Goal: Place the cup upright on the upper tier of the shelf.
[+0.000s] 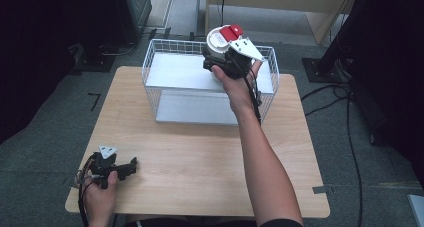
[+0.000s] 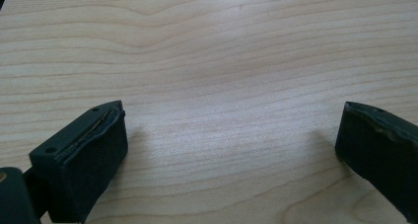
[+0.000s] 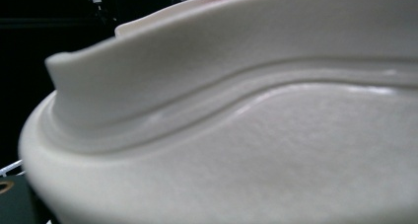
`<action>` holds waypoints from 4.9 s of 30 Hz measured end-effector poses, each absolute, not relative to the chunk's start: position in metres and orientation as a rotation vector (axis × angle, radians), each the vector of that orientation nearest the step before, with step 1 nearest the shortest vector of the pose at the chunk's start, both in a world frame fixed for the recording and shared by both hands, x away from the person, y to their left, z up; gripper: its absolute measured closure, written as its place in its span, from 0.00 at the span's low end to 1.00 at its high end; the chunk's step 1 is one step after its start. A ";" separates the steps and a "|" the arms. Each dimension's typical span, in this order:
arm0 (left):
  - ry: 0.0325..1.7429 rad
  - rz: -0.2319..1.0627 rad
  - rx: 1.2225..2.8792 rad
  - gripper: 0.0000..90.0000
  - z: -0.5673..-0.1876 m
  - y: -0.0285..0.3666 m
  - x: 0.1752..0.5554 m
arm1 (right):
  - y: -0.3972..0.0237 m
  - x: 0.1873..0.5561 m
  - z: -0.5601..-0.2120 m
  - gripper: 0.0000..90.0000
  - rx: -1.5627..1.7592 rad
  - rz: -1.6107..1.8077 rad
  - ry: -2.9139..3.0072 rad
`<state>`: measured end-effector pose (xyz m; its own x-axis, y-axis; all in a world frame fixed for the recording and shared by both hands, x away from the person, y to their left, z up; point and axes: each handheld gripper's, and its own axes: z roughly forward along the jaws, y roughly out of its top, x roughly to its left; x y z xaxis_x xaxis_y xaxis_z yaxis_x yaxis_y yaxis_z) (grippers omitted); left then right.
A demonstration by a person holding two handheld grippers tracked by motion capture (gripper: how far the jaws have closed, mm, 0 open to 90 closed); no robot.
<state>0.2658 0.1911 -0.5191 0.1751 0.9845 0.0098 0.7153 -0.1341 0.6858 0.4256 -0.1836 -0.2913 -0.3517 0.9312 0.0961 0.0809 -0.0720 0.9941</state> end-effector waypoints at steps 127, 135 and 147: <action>1.590 0.640 1.920 0.00 -0.519 0.191 0.266 | -0.401 0.211 -0.491 0.01 1.431 1.300 1.653; 1.590 0.640 1.921 0.00 -0.519 0.191 0.266 | -0.412 0.200 -0.517 0.01 1.534 1.107 1.789; 1.592 0.639 1.919 0.00 -0.519 0.191 0.265 | -0.410 0.197 -0.525 0.03 1.656 0.918 1.911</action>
